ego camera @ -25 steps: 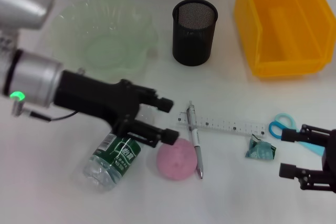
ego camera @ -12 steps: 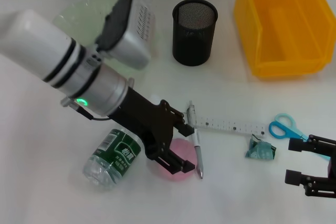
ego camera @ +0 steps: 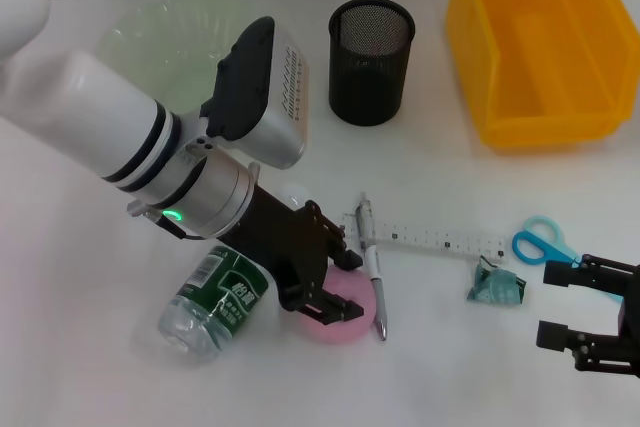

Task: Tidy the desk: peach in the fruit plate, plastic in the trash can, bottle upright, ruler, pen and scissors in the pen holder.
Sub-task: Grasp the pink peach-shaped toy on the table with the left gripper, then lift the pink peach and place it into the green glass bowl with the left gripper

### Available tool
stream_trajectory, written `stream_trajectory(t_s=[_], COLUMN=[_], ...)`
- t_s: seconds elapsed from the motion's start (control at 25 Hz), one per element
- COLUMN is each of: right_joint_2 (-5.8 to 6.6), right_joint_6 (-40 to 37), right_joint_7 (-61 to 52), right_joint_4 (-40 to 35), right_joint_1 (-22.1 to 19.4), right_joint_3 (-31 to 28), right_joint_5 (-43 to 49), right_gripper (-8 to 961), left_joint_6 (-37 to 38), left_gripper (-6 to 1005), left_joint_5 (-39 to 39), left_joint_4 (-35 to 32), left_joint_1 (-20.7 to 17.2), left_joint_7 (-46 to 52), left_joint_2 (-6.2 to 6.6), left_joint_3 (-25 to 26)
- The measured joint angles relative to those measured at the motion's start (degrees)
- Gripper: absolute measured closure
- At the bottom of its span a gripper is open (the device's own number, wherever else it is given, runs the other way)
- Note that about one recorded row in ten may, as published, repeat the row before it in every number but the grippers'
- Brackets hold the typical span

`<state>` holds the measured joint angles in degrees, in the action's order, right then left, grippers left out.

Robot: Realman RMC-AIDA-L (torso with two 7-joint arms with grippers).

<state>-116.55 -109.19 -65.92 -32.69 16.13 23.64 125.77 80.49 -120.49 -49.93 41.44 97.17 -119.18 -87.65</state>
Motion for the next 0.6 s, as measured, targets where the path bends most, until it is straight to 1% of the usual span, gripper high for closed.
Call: stream_trajectory(t_s=[0.12,0.2,0.48,0.6], right_joint_2=[0.00,0.00,-0.09,-0.09], right_joint_6=[0.1,0.5,1.0,1.0], right_joint_7=[0.0,0.0,0.0,0.0], right_joint_4=[0.0,0.0,0.0,0.0], right_joint_1=[0.0,0.0,0.3,0.4], right_joint_3=[0.0,0.0,0.0,0.0], right_joint_5=[0.0,0.0,-0.1,-0.1], right_gripper=[149,149,149,149], left_joint_6=[-0.1,-0.1,0.3,0.3], left_gripper=[311,574,806,837], left_joint_5=[0.2,0.5,2.1,3.1], left_joint_4=[0.0,-0.1,-0.7,-0.8], left_joint_1=[-0.4,-0.7,-1.3,-1.7], left_joint_7=[-1.7,-2.0,-2.6,-2.8], left_joint_2=[0.00,0.00,0.04,0.10], left_joint_3=[-0.1,-0.1,-0.2,-0.2])
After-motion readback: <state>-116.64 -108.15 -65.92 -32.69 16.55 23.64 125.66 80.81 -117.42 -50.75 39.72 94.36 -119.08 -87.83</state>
